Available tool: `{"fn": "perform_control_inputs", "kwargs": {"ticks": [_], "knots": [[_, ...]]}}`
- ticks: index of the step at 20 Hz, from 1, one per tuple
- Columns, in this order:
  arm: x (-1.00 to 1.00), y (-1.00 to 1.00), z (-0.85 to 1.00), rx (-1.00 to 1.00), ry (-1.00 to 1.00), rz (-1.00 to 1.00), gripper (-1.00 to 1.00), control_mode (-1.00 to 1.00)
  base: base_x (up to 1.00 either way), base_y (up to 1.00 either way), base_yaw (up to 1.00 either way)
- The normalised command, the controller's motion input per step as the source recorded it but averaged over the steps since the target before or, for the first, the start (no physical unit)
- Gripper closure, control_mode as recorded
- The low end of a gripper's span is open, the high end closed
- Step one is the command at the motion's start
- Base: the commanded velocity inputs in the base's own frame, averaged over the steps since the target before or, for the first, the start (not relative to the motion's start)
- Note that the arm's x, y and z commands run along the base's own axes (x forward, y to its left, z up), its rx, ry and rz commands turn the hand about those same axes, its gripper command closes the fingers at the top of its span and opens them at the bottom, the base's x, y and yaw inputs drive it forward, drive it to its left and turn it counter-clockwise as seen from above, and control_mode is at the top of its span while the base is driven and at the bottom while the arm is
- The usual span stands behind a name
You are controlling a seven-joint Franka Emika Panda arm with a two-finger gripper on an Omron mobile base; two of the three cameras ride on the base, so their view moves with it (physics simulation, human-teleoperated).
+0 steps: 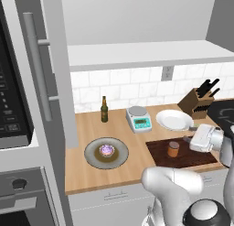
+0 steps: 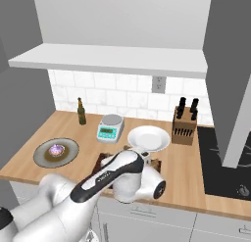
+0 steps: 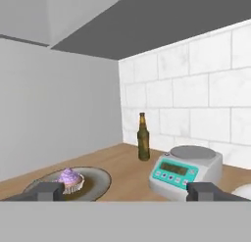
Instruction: From the different types of pastries on the counter, select a croissant and place it on the cutting board. Then retrieve a jar of jam from the cabinet and place it alongside the croissant on the cutting board.
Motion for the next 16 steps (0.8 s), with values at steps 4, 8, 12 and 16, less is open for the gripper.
{"fn": "perform_control_inputs", "kwargs": {"ticks": [4,8,12,16], "knots": [[-1.00,0.31,0.29,0.00,0.03,-0.07,-1.00,-1.00,0.00,0.00,0.00],[-0.87,0.86,0.50,-0.12,0.00,0.00,-1.00,-1.00,0.00,0.00,0.00],[-0.36,1.00,0.90,-0.26,0.02,0.00,-1.00,-1.00,0.00,0.00,0.00],[-0.09,0.99,0.99,-0.22,0.20,0.07,-1.00,-1.00,0.00,0.00,0.00]]}}
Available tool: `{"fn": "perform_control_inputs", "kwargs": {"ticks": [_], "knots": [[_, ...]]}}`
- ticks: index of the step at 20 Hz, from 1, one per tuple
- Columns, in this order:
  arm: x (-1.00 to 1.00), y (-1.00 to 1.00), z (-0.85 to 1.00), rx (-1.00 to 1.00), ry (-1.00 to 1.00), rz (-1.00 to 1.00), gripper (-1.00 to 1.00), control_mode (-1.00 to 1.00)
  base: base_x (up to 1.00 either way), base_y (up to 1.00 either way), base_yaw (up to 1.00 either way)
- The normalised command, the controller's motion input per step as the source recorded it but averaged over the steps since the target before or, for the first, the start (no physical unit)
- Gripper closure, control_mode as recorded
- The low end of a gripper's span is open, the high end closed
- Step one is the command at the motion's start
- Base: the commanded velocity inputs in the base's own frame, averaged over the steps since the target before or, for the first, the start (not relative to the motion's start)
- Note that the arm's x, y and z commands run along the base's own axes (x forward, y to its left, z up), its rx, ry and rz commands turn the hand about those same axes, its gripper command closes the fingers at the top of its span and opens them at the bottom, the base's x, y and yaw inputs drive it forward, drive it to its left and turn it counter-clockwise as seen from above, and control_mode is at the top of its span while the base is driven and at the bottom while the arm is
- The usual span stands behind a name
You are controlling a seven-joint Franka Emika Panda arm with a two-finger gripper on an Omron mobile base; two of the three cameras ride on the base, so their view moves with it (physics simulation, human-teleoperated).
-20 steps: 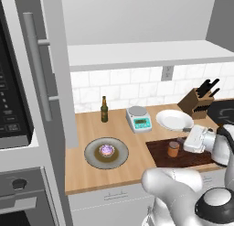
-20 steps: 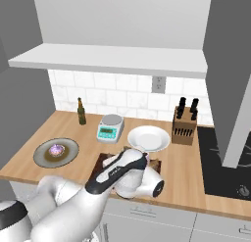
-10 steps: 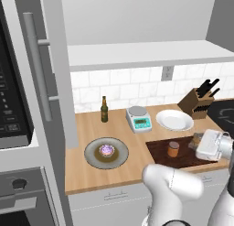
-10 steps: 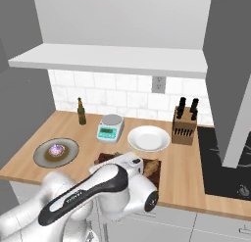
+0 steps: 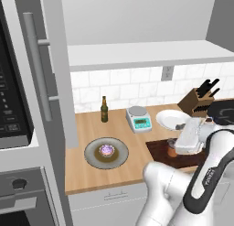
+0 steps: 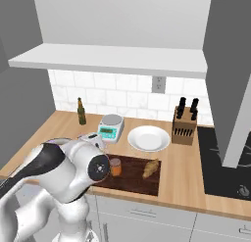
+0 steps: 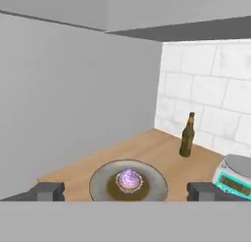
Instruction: From the different types of pastries on the counter, select a croissant and place it on the cutting board. Then retrieve a jar of jam from the cabinet and place it alongside the croissant on the cutting board.
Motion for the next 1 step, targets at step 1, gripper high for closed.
{"fn": "perform_control_inputs", "kwargs": {"ticks": [1], "knots": [[-0.11,0.84,0.91,-0.21,0.30,0.11,-1.00,-1.00,0.00,0.00,0.00]]}}
